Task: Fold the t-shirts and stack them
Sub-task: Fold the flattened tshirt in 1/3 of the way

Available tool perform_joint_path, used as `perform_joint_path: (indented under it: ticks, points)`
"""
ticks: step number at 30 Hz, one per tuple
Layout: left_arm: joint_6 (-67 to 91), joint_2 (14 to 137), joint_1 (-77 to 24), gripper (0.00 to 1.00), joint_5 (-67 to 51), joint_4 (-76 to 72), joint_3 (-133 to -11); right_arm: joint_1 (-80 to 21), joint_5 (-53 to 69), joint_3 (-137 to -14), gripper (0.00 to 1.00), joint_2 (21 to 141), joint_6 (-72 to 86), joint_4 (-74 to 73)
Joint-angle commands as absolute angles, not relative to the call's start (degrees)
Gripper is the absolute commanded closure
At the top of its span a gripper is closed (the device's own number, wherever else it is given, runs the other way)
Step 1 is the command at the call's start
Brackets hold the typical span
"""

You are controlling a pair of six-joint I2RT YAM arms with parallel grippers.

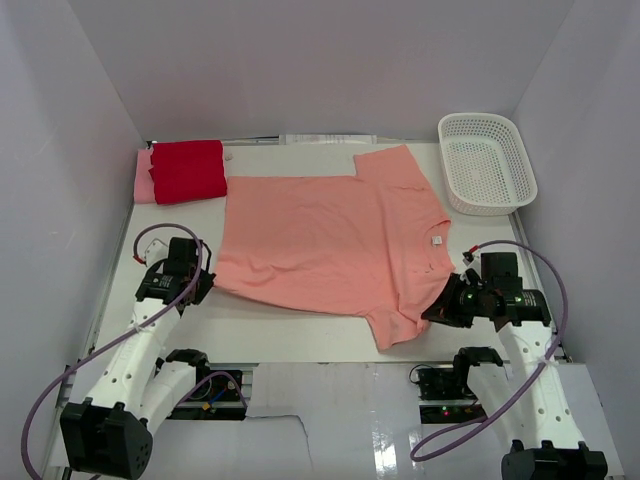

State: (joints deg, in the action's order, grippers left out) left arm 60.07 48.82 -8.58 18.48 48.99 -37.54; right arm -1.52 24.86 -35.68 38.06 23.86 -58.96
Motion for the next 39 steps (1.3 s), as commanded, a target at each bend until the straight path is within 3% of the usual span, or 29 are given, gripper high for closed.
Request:
perform_joint_path:
  ticks: [1,9,15,19,30,39]
  points:
    - [57.67,49.83,-7.04,1.00,18.82,47.47,-39.99,-1.67,15.94,-42.25,0.92,39.81,20.93,-63.79]
    - [53.79,53.70,-3.34,1.00,16.18,46.14,-40.43,-3.08,11.60,-42.63,0.92,43.33,19.43,-67.50]
    - [49.85,55.19,3.16,1.00,14.07,43.60,-41.92,-4.65,21.78,-38.86,0.92,48.07,18.89,-62.34]
    - [47.64,57.21,5.88,1.00,13.62,42.37,-43.50,-6.94,20.40,-37.88,0.92,52.10,19.86,-58.90]
    - [45.88,57.74,6.77,1.00,12.39,39.73,-42.54,-12.04,14.51,-42.01,0.92,58.27,22.94,-54.23]
    - [45.53,58.45,6.77,1.00,10.73,39.29,-41.75,-12.04,11.95,-54.74,0.92,60.99,22.59,-56.25]
